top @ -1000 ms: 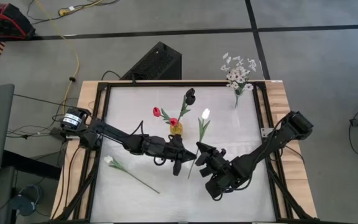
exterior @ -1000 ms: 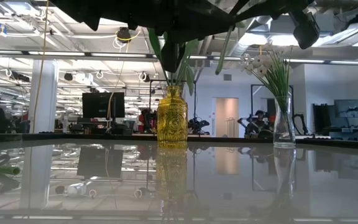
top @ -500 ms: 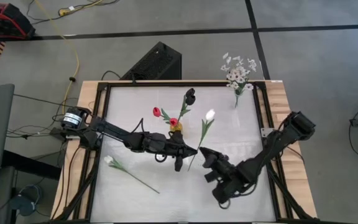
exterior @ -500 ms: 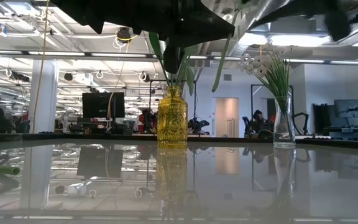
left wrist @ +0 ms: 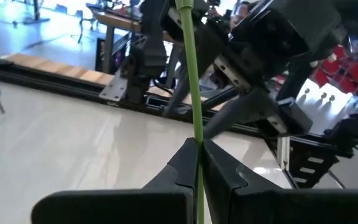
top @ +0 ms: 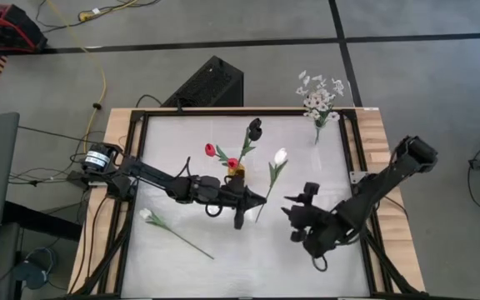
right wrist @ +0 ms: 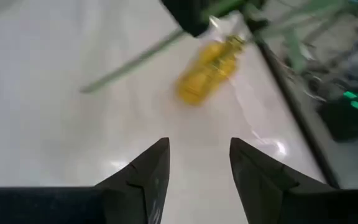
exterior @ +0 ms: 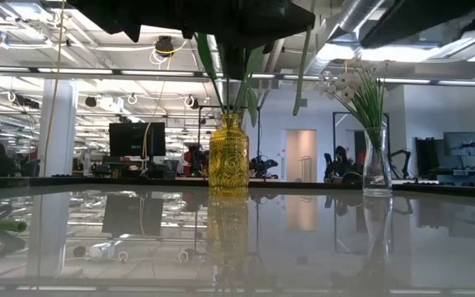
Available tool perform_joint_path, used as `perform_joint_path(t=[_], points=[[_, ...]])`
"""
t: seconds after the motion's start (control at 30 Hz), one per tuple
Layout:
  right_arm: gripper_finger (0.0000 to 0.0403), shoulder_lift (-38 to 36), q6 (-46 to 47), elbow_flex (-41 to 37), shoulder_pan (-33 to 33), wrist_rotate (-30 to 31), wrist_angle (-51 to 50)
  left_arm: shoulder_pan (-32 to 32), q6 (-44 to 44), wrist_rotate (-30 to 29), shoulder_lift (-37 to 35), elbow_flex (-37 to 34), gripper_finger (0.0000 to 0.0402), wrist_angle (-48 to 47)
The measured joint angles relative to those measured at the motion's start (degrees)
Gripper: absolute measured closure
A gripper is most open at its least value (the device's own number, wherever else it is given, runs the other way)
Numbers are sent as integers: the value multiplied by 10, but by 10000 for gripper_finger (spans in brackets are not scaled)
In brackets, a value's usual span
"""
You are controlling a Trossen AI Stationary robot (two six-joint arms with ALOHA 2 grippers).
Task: Sort flowers into vase by color
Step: Put the right white tulip into the transparent flower vase
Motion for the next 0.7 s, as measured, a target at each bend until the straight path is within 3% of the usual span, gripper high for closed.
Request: perform_joint_path(t=[0.23, 0.3, 0.4, 0.47, 0.53, 0.7], points=[[211, -174, 7, -116, 25, -23, 88, -7, 27, 12, 0, 0, 401, -3], [211, -239, -16, -173, 25, -46, 194, -9, 33, 12, 0, 0, 401, -3], [211, -297, -127, -281, 0, -107, 471, -9, 43, 14, 0, 0, 401, 9], [211, -299, -197, -340, -27, -172, 652, -9, 52, 19, 0, 0, 401, 13], [211, -287, -236, -373, -54, -216, 758, -9, 56, 20, 0, 0, 401, 15], [211, -229, -266, -380, -116, -262, 823, -10, 56, 25, 0, 0, 401, 22]])
